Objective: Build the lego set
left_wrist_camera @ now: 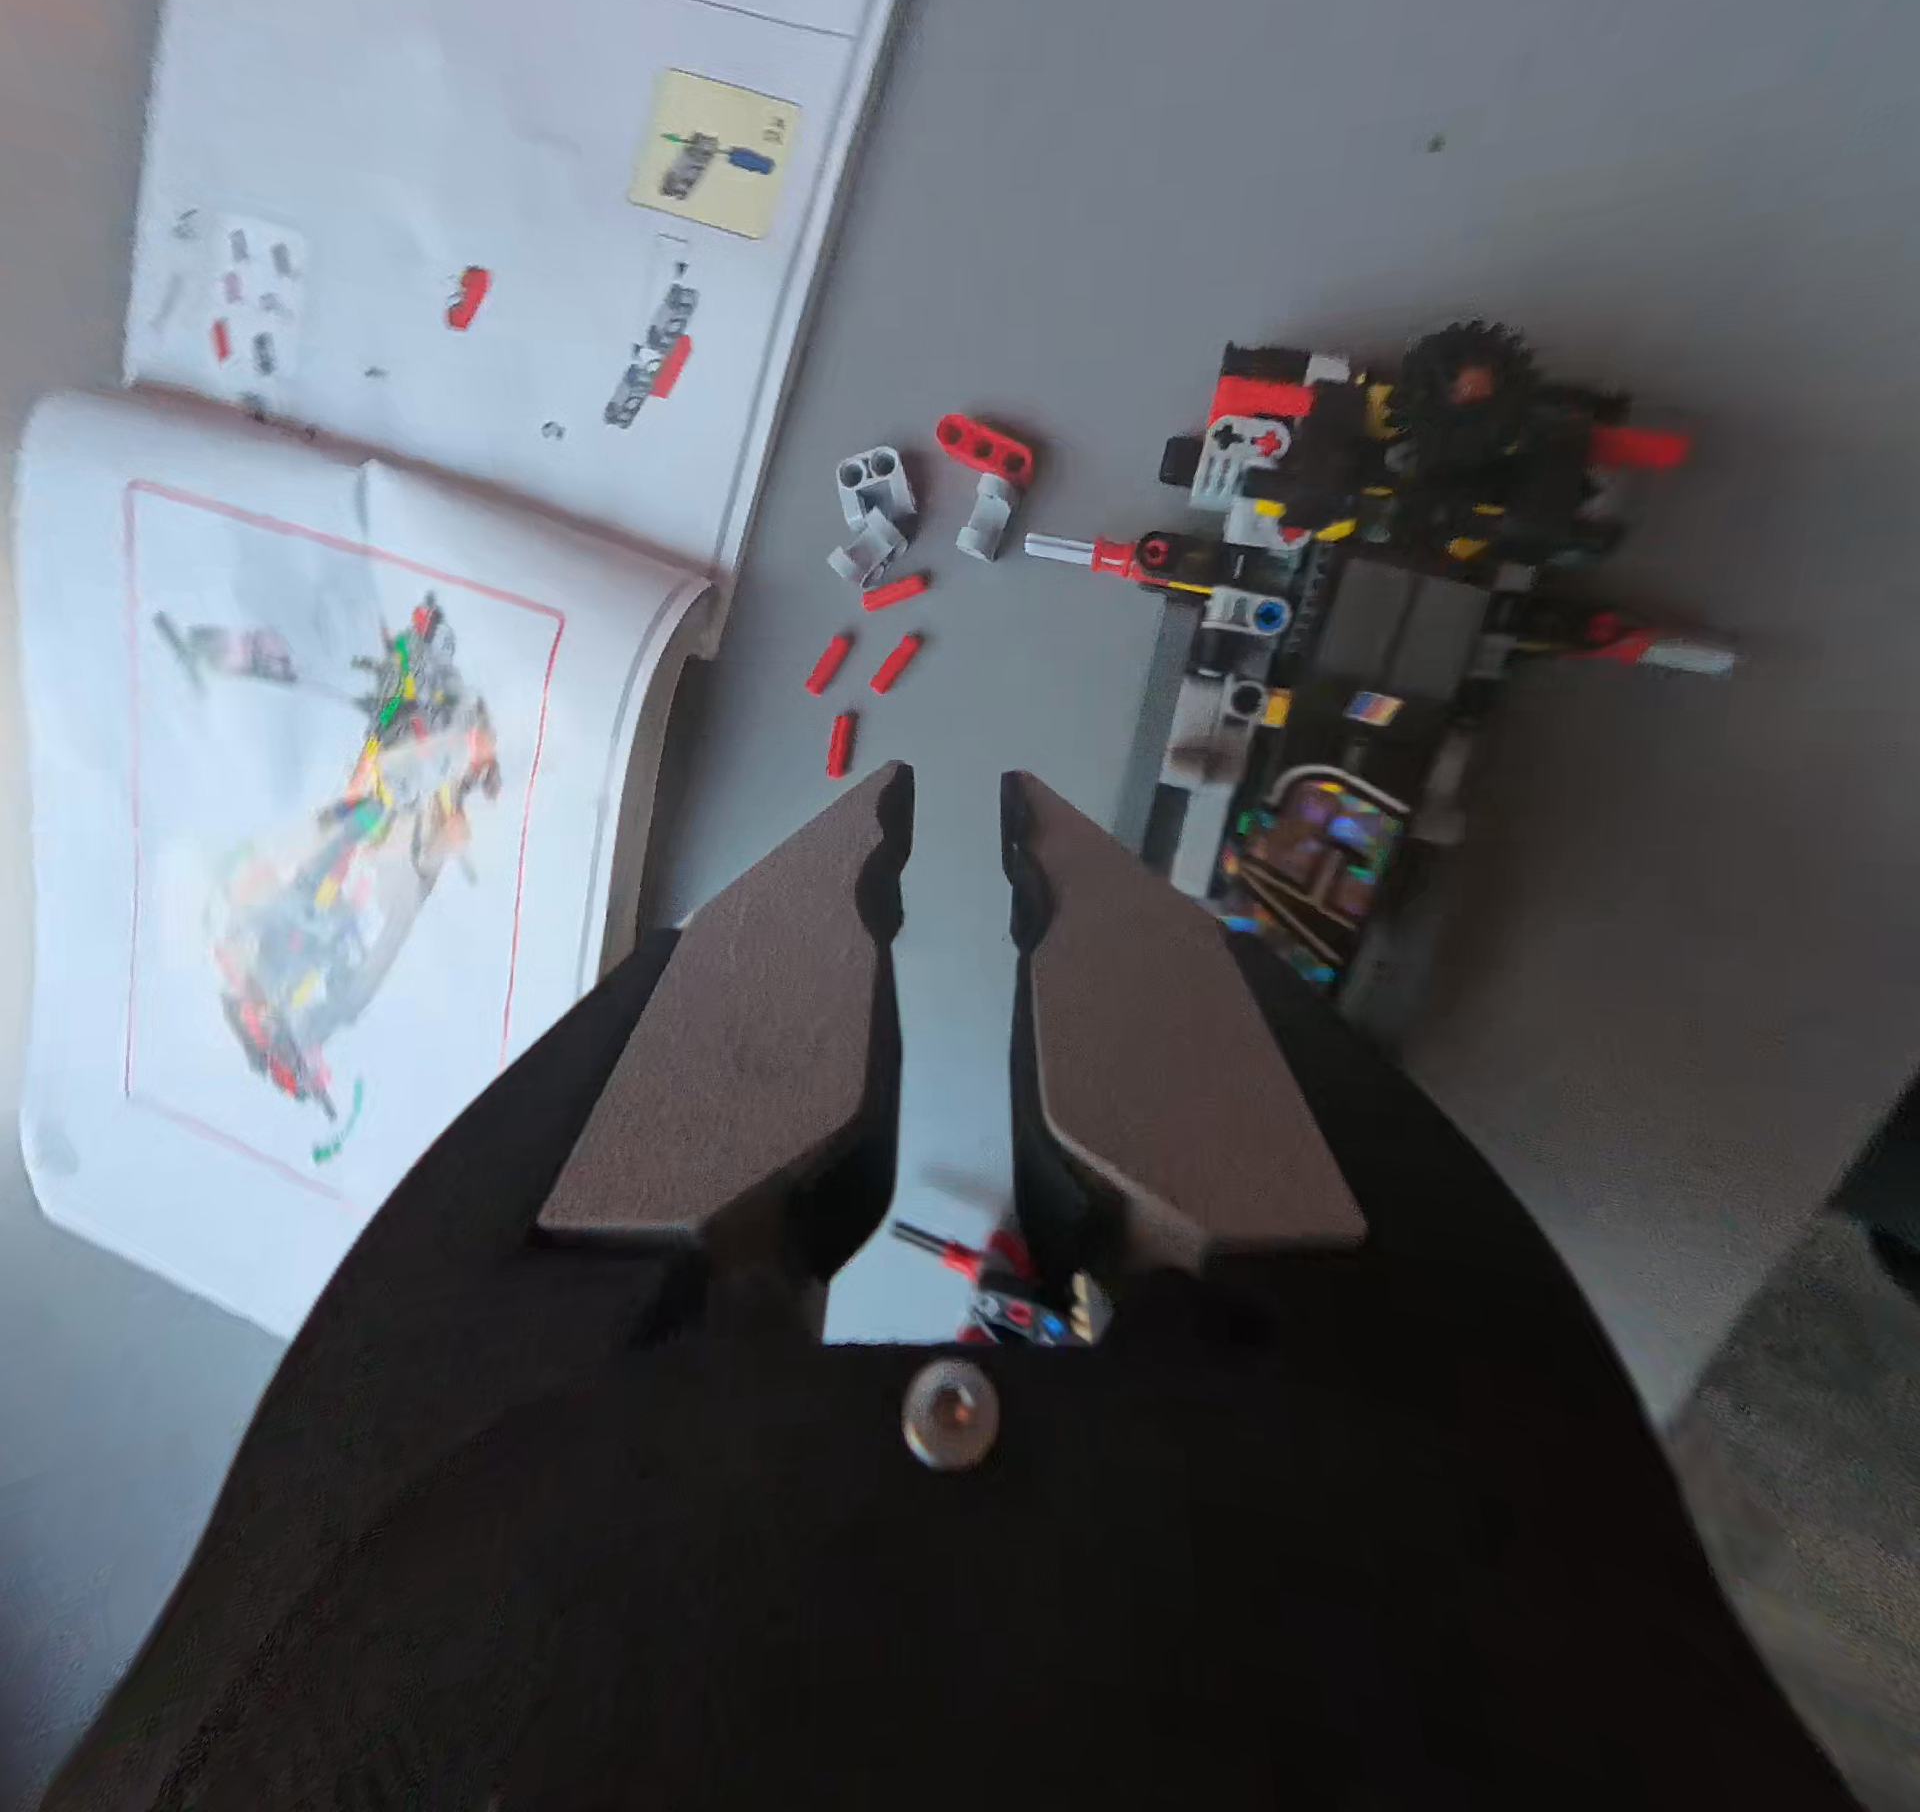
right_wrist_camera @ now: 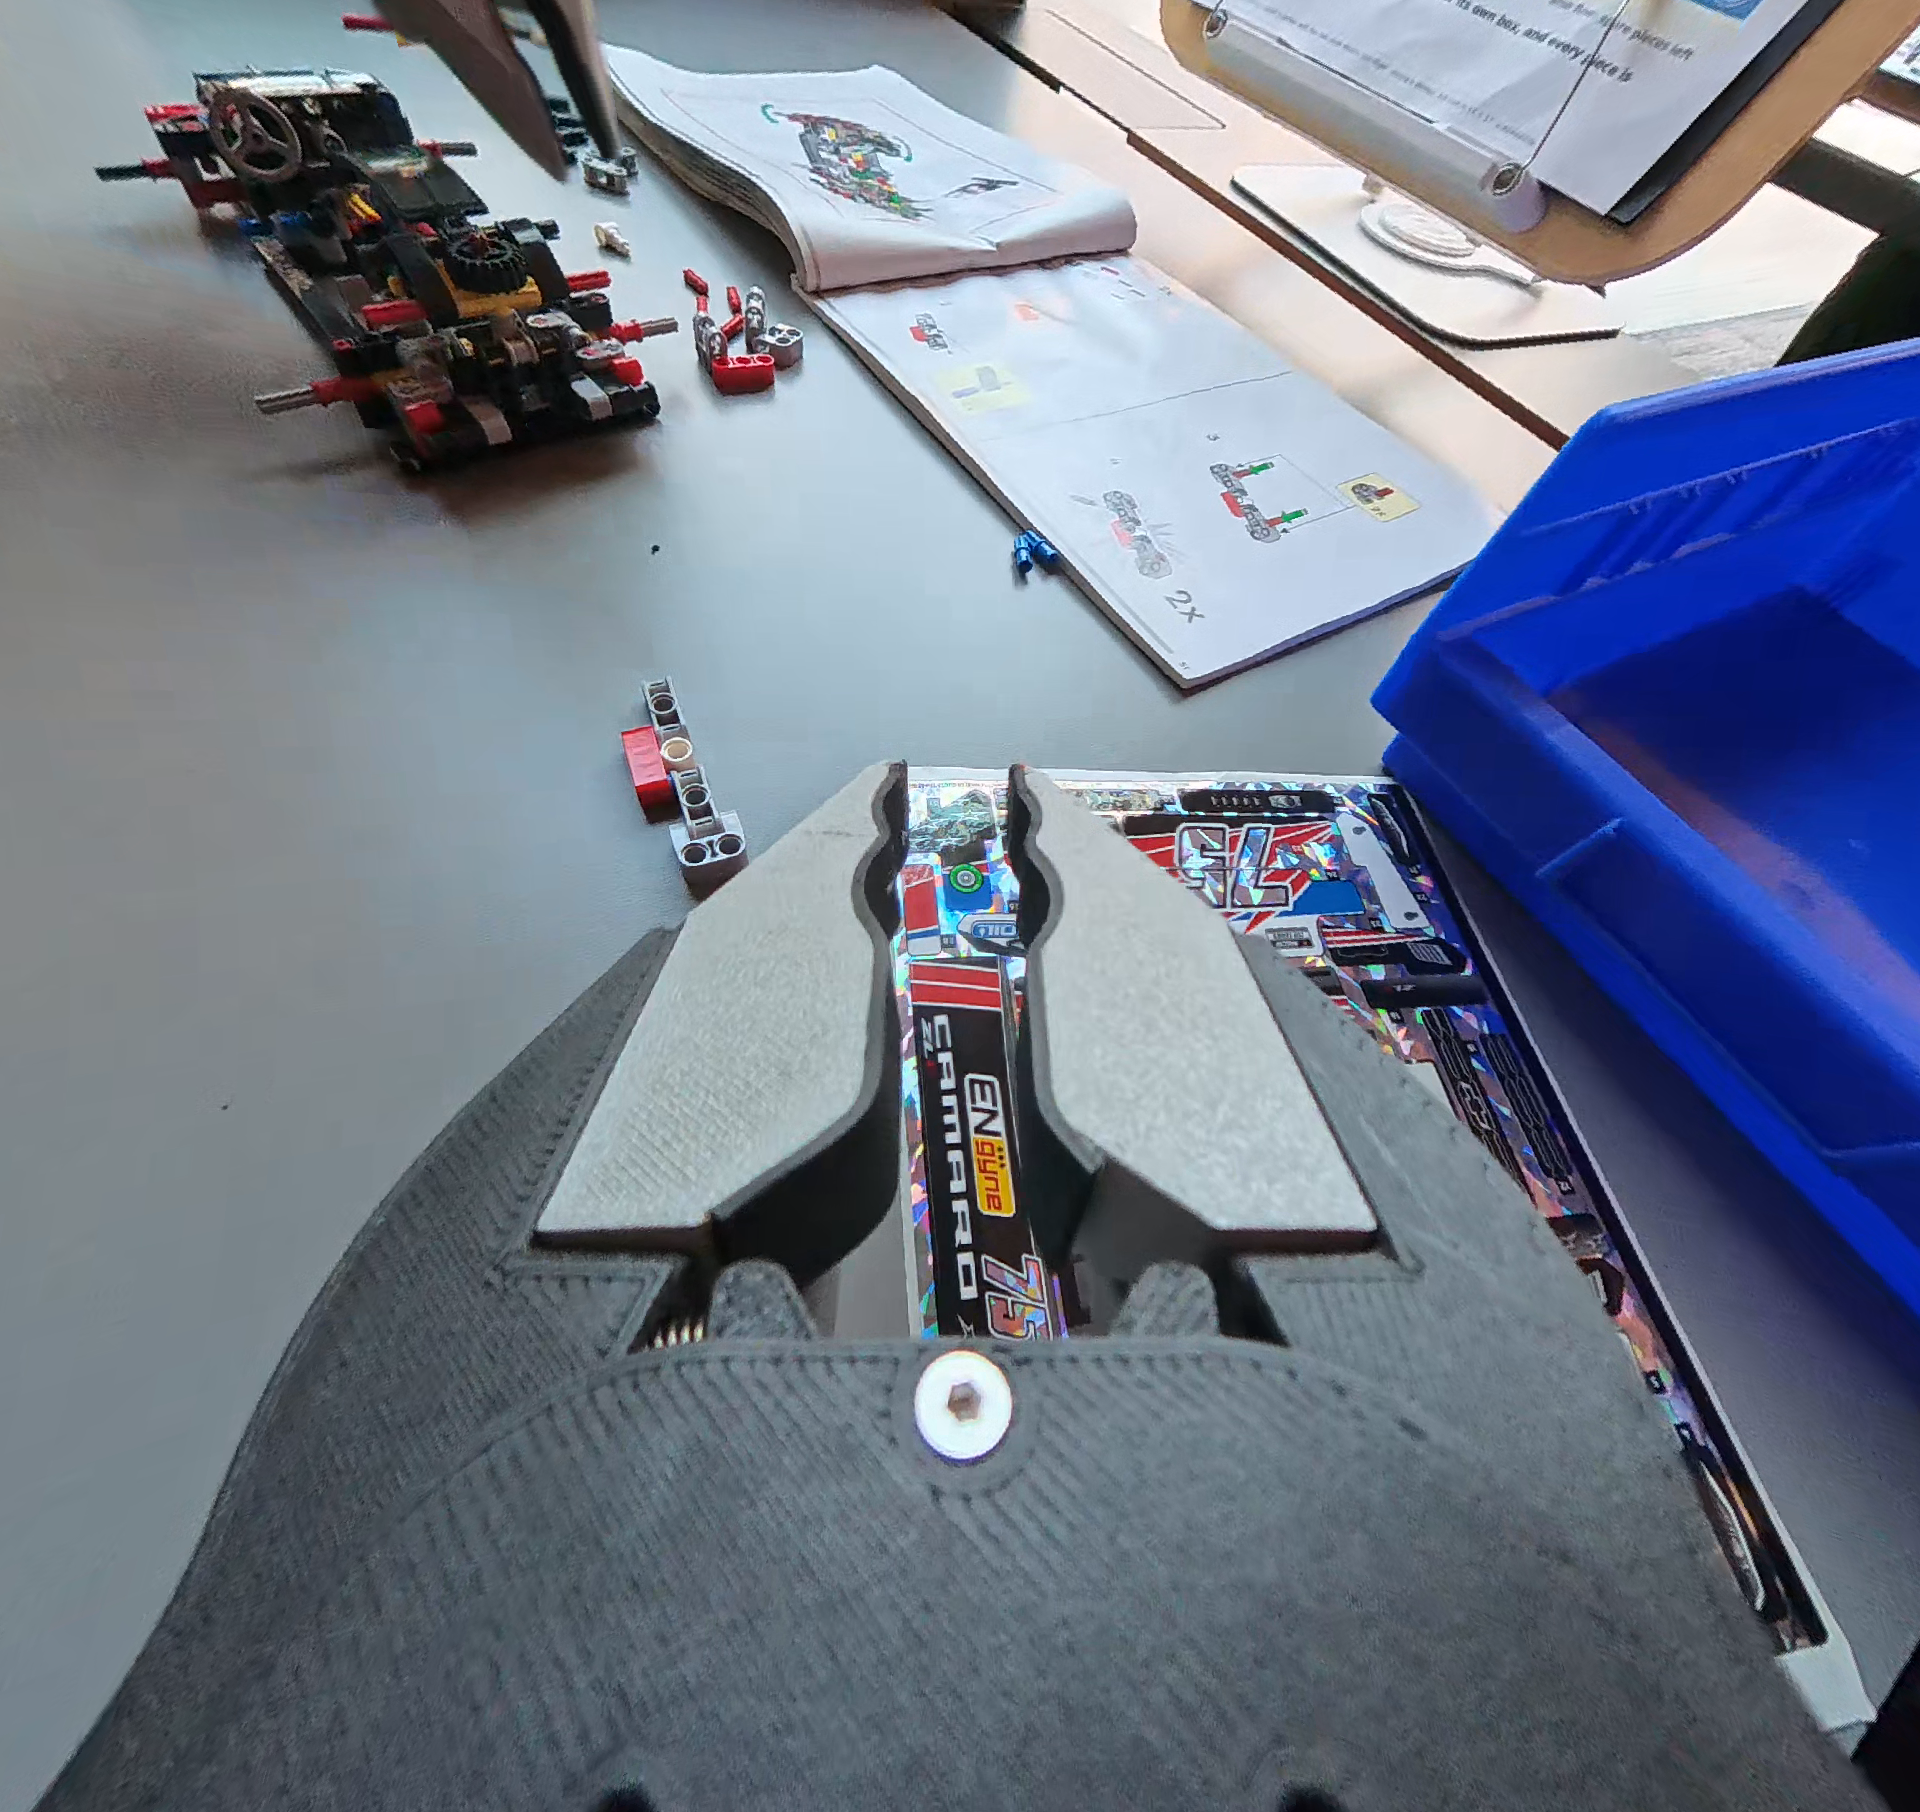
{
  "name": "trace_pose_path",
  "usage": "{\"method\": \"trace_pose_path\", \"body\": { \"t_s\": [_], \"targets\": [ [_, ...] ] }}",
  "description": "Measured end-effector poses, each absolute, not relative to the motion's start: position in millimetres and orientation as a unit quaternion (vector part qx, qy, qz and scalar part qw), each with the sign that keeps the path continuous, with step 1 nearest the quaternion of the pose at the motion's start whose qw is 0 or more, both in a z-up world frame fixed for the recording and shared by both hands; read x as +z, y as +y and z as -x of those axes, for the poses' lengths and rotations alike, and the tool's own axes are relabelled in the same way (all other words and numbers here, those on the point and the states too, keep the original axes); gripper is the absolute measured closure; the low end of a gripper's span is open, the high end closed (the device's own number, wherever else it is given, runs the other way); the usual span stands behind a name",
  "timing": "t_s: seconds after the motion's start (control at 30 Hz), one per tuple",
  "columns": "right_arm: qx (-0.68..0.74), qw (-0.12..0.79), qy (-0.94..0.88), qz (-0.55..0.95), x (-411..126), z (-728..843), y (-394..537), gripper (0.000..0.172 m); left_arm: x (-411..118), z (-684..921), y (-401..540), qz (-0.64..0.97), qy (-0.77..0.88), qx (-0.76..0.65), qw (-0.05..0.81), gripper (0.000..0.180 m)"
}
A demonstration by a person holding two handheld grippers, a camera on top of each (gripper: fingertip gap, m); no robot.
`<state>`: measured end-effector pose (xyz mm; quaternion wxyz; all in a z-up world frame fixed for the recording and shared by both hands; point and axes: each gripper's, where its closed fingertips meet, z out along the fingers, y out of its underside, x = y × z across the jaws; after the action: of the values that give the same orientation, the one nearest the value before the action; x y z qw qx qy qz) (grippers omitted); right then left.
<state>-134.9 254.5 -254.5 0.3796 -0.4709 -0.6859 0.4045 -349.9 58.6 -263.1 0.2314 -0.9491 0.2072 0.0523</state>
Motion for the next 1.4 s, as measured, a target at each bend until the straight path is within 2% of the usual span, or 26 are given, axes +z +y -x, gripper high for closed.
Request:
{"method": "trace_pose_path", "body": {
  "t_s": [0.1,0.3,0.5,0.67,0.8,0.97,1.2,1.3,1.4],
  "targets": [
    [0.407,0.379,-0.686,0.47,-254,135,254,0.157,-281,359,75,0.937,0.281,0.041,0.203,0.17],
    [0.426,0.374,-0.676,0.471,-250,134,255,0.158,-282,358,89,0.9,0.389,0.024,0.196,0.177],
    [0.439,0.373,-0.665,0.476,-247,133,258,0.159,-306,364,88,0.897,0.414,-0.004,0.155,0.177],
    [0.444,0.37,-0.66,0.48,-246,134,259,0.161,-308,359,89,0.898,0.404,-0.029,0.172,0.18],
    [0.445,0.375,-0.657,0.479,-244,134,260,0.161,-306,365,92,0.901,0.394,0.011,0.182,0.18],
    [0.448,0.385,-0.653,0.475,-241,133,260,0.162,-267,361,104,0.903,0.337,0.046,0.263,0.18],
    [0.516,0.338,-0.636,0.464,-228,133,236,0.158,-164,252,147,0.817,0.292,0.132,0.48,0.18],
    [0.56,0.327,-0.623,0.437,-206,132,206,0.164,-155,187,157,0.77,0.308,0.165,0.533,0.18],
    [0.556,0.334,-0.638,0.415,-188,129,183,0.162,-167,148,164,0.758,0.318,0.183,0.538,0.18]
  ]
}}
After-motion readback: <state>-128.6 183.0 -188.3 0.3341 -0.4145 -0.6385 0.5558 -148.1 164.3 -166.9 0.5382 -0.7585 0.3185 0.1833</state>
